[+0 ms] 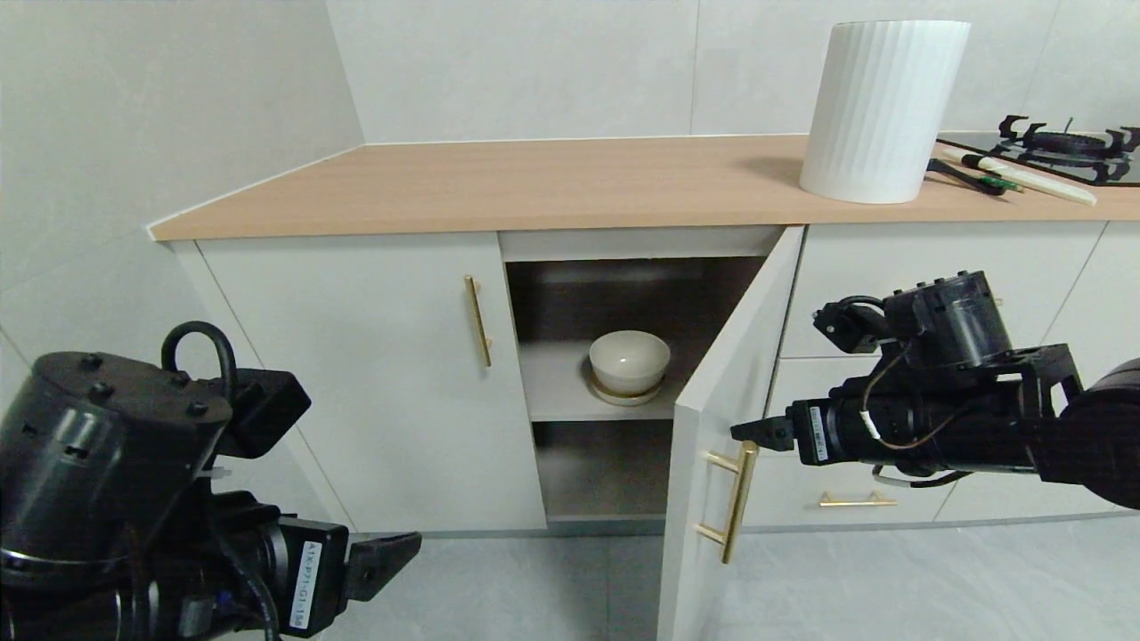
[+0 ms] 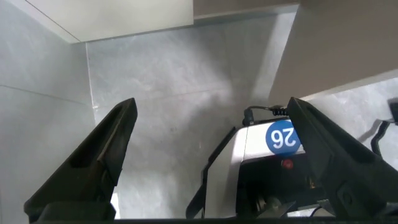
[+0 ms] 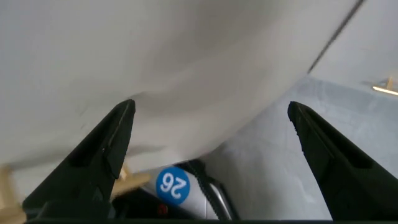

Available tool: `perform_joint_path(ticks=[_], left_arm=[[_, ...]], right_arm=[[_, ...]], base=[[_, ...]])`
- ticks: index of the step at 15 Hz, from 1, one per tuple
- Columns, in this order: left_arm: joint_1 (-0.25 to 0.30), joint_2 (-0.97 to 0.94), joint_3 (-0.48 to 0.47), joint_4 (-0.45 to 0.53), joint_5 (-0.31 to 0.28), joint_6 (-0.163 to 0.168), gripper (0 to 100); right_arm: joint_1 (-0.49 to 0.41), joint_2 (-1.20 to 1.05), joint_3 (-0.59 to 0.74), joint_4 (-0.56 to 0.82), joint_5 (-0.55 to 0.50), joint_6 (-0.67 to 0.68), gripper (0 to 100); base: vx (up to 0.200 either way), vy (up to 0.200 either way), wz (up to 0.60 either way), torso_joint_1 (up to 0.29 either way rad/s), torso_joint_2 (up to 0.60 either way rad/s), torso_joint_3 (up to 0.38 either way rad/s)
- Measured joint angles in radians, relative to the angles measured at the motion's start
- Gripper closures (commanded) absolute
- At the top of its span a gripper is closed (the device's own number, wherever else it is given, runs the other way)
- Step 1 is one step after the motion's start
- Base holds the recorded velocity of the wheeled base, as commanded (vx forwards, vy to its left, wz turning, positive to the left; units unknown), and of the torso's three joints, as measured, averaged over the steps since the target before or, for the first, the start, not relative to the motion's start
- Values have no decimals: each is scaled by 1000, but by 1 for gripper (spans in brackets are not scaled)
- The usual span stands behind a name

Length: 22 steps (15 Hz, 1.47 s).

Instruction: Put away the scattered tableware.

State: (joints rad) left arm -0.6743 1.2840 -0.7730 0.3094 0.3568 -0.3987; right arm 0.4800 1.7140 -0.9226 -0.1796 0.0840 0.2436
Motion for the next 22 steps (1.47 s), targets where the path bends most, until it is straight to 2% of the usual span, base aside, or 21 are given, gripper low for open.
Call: perform_joint_path(ticks=[2,7,14,20,22], left_arm=[[0,-3,13,-22,-10,23,0],[-2,-3,20,-33,-12,25,0],[-1,1,18,-33,-10,25,0],[-2,6,19,-34,-8,25,0],[-1,6,18,-35,-8,25,0]], right_arm=[[0,38,-1,-56,-3,21,0],[1,112,-6,-163,-8,104,0],[6,168,-24,-179,-11,161,0],[10,181,-23,-190,-11,172,0],[9,190,-24,-237,-14,191,0]], base=[[0,0,0,0,0,0],[0,0,0,0,0,0],[171,0,0,3,1,3],[0,0,0,0,0,0],[0,0,0,0,0,0]])
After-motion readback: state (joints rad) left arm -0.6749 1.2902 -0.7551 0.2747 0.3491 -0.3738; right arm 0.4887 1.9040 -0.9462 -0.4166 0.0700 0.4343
